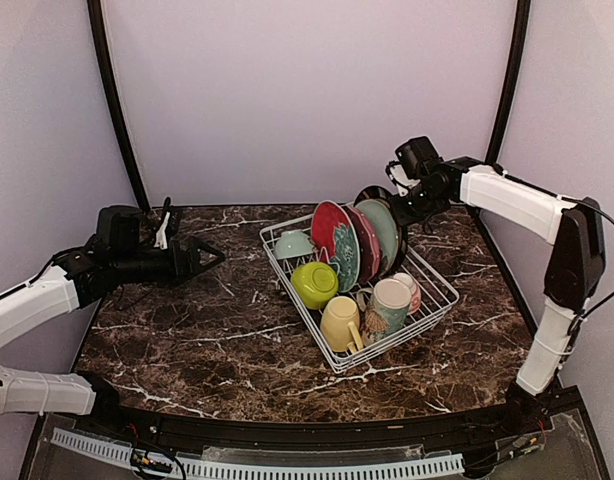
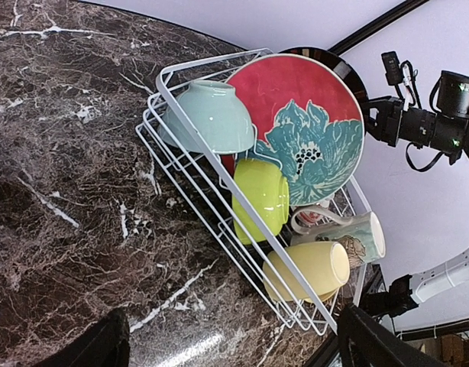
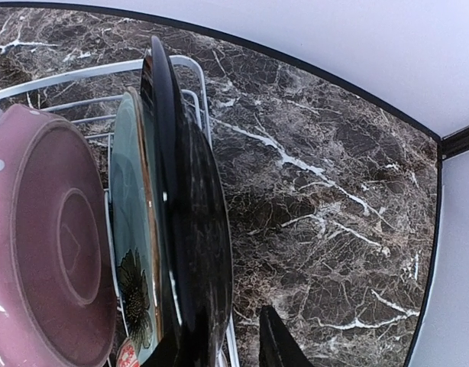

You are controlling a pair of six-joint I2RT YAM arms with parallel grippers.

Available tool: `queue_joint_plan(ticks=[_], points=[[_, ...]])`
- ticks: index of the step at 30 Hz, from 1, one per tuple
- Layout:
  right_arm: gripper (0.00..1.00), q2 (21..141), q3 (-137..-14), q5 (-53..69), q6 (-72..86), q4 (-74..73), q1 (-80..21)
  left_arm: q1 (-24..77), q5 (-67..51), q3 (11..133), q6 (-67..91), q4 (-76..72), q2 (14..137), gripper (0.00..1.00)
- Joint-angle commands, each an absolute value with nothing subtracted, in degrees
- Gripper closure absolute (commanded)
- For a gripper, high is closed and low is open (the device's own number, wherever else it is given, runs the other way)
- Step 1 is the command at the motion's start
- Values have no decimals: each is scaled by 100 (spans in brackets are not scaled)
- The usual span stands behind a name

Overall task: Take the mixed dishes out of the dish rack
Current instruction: Grab the plate from the dish rack.

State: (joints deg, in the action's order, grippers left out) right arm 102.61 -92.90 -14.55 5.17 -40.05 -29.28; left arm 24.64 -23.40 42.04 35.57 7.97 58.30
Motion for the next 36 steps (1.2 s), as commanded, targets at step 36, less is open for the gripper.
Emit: queue_joint_plan(ticks=[36], points=[[100, 9528, -10250, -3328, 202, -4702, -3252, 2487, -2077, 4280, 3837, 894, 6162, 7]])
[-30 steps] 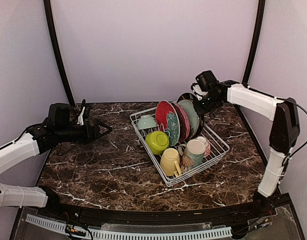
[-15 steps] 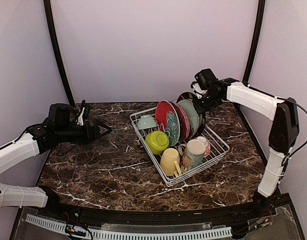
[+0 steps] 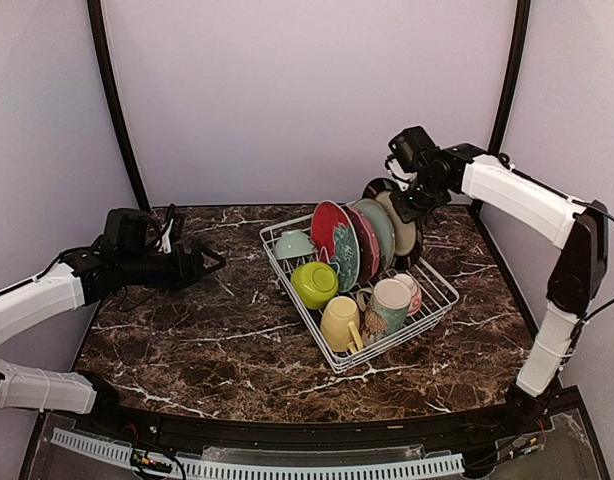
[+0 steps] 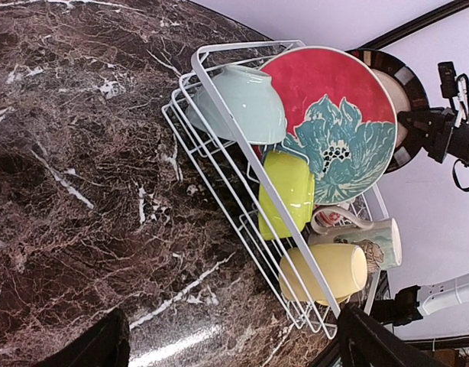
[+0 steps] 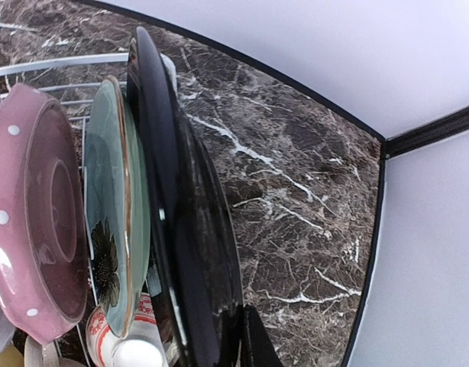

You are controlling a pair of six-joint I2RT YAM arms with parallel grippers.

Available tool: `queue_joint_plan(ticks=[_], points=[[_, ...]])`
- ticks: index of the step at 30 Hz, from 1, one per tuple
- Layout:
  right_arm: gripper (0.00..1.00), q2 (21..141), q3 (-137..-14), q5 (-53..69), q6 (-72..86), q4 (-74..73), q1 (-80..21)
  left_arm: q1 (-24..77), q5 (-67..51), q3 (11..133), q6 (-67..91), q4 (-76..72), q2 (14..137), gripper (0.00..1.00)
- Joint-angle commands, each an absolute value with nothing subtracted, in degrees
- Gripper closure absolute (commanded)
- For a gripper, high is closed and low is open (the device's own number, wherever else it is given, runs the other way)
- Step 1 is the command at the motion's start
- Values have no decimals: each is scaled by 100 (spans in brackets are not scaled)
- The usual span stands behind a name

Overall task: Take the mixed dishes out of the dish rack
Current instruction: Grab the plate from the dish rack, then pass from the right arm to the left

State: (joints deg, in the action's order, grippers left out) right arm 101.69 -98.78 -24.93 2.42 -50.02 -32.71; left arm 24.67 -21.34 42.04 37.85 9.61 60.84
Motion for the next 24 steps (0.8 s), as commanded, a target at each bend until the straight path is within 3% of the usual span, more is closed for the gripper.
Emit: queue_joint_plan(ticks=[1, 14, 24], points=[[100, 9451, -10275, -3337, 235, -4715, -3252, 2487, -2081, 4298, 3846, 887, 6203, 7], [100, 8510, -10263, -3039, 797, -4454, -3012, 2490, -2315, 4491, 3969, 684, 6540, 5], [100, 7827, -9700, 374, 2342, -3650, -1551, 2510, -3159, 4578, 4181, -338, 6549, 1]])
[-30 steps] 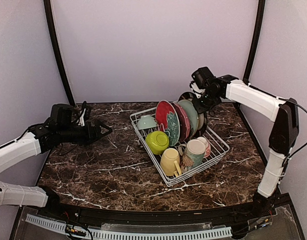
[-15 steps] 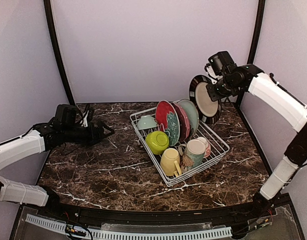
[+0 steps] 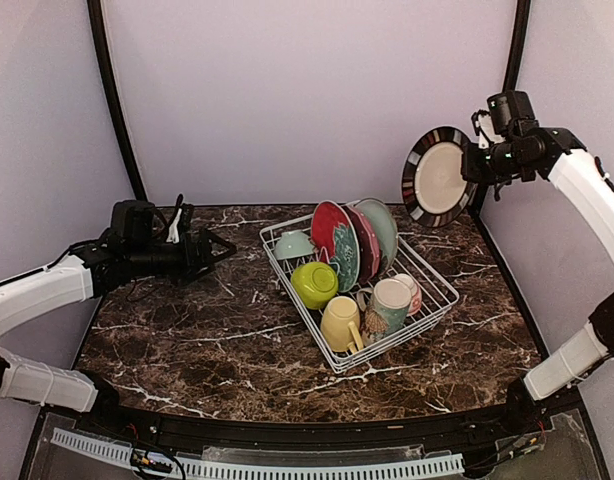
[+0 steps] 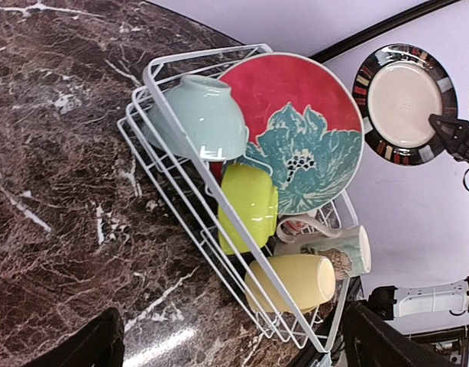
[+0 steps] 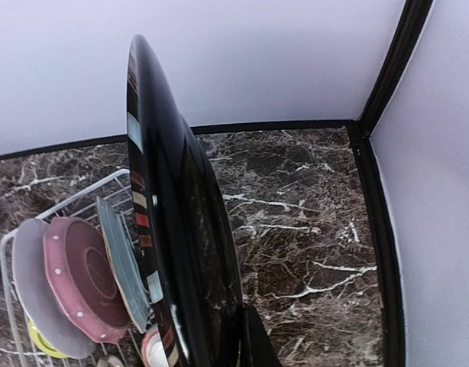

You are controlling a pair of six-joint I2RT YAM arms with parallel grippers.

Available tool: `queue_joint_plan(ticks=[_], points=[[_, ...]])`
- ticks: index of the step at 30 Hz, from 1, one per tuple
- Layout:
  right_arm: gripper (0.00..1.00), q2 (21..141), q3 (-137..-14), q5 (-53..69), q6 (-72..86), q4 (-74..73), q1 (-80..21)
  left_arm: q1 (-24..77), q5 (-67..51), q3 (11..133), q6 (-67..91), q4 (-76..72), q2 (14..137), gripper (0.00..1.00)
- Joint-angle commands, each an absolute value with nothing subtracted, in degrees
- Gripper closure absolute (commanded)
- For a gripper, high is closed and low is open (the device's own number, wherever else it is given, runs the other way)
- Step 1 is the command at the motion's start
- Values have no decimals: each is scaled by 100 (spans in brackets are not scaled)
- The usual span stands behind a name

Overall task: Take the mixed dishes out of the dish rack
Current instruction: Pass from the right arm to the left

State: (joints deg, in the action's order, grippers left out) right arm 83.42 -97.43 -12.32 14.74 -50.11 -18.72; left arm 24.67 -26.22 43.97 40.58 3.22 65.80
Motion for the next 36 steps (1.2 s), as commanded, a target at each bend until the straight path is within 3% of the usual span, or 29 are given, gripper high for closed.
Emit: queue_joint_plan(ticks=[1, 10, 23, 36], points=[[100, 7806, -9662, 677, 2465, -3555, -1455, 2516, -3219, 4601, 4196, -473, 6548, 1], [100, 7779, -8924, 3369, 3890, -1708, -1339, 2711, -3680, 5036, 4601, -1433, 6642, 1], [100, 8534, -8783, 3861, 4498, -775, -2420, 3473, -3205, 5930, 4954, -1912, 7457, 2], [100, 8956, -8388, 3972, 4966, -27, -2997, 3533, -2793, 5930, 5689, -2423, 7827, 37]])
